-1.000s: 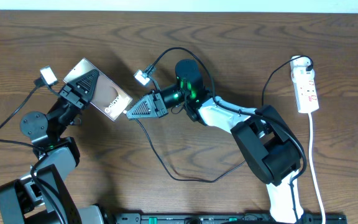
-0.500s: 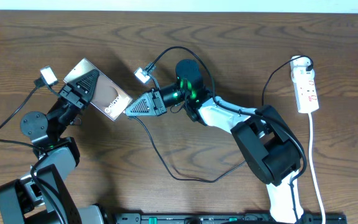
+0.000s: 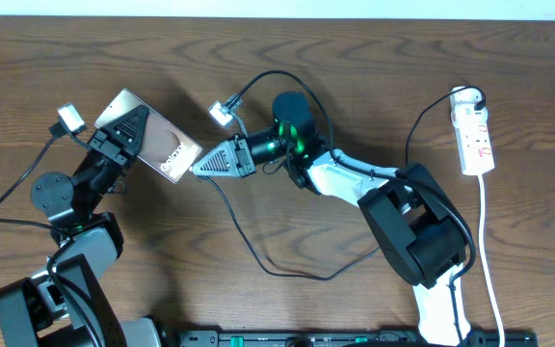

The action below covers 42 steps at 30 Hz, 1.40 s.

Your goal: Plug charger to phone and switch on socket

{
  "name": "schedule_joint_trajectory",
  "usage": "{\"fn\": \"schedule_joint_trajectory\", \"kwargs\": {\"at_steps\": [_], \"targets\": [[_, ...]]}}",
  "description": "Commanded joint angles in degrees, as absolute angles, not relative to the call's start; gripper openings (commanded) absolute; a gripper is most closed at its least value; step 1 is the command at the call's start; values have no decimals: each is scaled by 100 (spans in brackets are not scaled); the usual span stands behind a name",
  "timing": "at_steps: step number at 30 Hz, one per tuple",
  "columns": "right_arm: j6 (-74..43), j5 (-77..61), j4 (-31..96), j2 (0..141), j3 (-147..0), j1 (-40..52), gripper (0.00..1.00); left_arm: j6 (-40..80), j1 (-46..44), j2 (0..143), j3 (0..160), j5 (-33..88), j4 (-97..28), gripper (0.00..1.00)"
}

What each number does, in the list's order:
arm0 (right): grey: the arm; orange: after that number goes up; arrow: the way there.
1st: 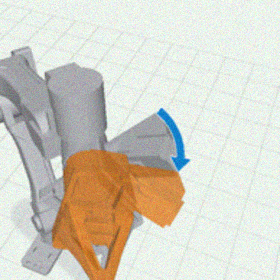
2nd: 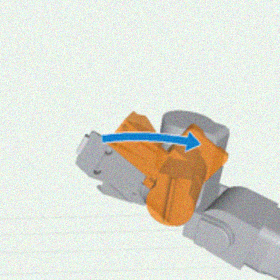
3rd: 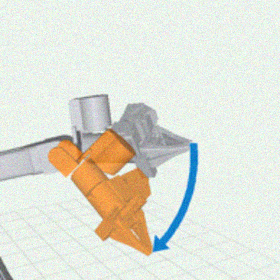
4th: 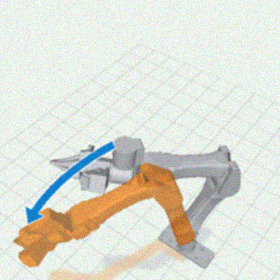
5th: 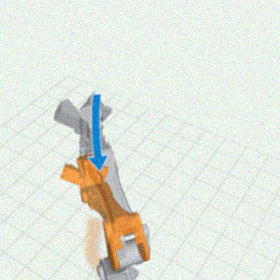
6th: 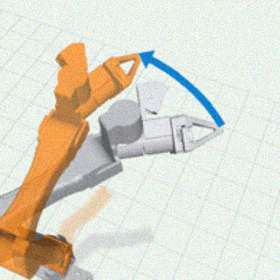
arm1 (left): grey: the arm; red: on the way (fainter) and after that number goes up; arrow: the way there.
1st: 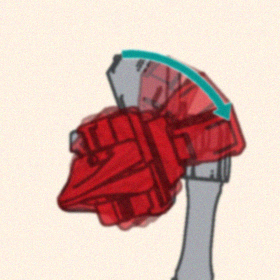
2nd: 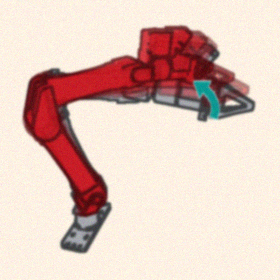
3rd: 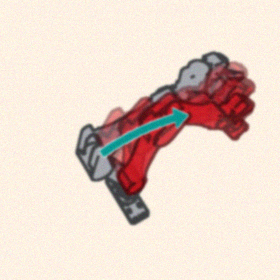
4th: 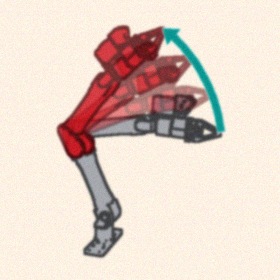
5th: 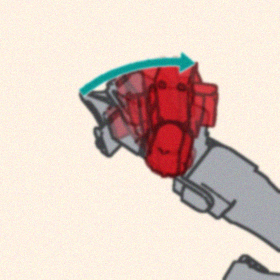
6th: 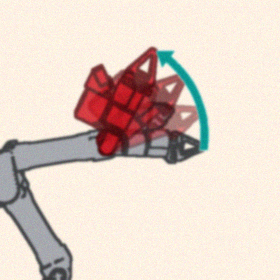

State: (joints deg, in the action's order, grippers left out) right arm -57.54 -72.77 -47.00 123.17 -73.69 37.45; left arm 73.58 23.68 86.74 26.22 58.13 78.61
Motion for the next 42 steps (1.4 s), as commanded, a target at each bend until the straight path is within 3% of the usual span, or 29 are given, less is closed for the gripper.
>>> {"fn": "schedule_joint_trajectory", "kwargs": {"at_steps": [1,14,29,32,36,42], "targets": [[-5782,-6943,-4707,12291,-7531,3780,1,7577,2550,8606,2585,5946,7937,7],[-5457,-6947,-4241,12291,-7531,3774,1,8160,3345,8606,2585,6147,7940,7],[-3295,-6130,-322,12119,-7540,3140,1,8479,3347,8606,2585,6777,7942,7],[-2410,-4947,1466,11721,-7620,2945,1,8475,3347,8606,2585,6973,7942,8],[-2156,-3000,3153,11113,-7712,2825,1,8453,3347,8606,2585,7118,7944,7],[-2418,-1111,4407,10516,-7714,2816,1,8453,3347,8606,2582,7255,7942,8]]}}
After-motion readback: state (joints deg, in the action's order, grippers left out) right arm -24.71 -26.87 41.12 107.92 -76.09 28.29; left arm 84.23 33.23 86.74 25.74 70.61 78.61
